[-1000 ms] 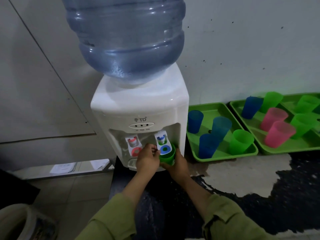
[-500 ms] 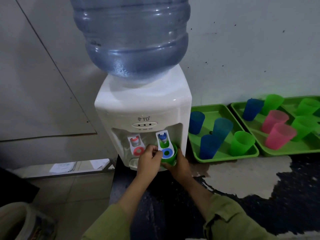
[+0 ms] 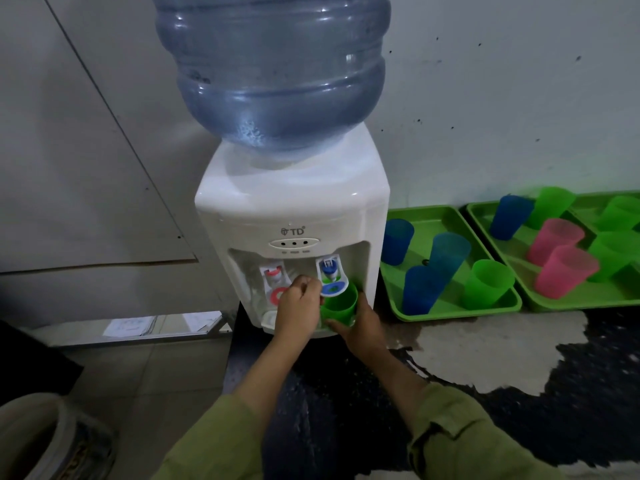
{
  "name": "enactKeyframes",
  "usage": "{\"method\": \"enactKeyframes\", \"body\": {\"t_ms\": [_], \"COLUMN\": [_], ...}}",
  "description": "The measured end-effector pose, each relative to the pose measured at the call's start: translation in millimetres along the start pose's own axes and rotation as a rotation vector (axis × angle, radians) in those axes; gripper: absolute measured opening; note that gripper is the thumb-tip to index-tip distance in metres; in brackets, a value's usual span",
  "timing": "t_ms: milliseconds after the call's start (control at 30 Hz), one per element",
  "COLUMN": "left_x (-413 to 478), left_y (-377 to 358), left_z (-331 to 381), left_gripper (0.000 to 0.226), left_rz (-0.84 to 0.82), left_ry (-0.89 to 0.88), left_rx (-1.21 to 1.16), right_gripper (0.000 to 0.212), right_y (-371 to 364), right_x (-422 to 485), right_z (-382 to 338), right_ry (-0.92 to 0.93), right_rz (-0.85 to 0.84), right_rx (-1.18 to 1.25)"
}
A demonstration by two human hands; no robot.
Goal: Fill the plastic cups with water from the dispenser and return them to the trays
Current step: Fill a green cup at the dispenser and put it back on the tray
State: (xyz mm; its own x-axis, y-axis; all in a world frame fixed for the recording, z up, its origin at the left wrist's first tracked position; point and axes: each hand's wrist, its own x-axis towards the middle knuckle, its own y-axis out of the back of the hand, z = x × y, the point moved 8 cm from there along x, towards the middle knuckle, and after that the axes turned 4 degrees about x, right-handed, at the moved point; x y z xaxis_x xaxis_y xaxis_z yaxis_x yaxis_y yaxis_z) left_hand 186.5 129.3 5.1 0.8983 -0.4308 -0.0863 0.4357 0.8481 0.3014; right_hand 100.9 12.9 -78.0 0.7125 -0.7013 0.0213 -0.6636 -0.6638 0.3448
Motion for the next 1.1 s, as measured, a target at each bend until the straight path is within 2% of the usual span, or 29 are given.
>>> {"method": "enactKeyframes", "body": {"t_ms": [267, 1100], "left_x": [2.6, 7.7], "left_y": [2.0, -1.0], "left_z": [0.2, -3.8], "left_gripper": [0.029, 0.022], "left_rz": [0.001, -0.069], "left_ry": [-0.030, -0.052], "left_rx": [0.049, 0.091], "right_gripper": [0.075, 0.078], "right_y": [-0.4, 1.5], "right_x": [-0.5, 0.8], "right_z": [-1.0, -2.8], "right_ry": [-0.001, 0.025], "right_rz": [-0.002, -0.024], "right_rx": [0.006, -0.047]}}
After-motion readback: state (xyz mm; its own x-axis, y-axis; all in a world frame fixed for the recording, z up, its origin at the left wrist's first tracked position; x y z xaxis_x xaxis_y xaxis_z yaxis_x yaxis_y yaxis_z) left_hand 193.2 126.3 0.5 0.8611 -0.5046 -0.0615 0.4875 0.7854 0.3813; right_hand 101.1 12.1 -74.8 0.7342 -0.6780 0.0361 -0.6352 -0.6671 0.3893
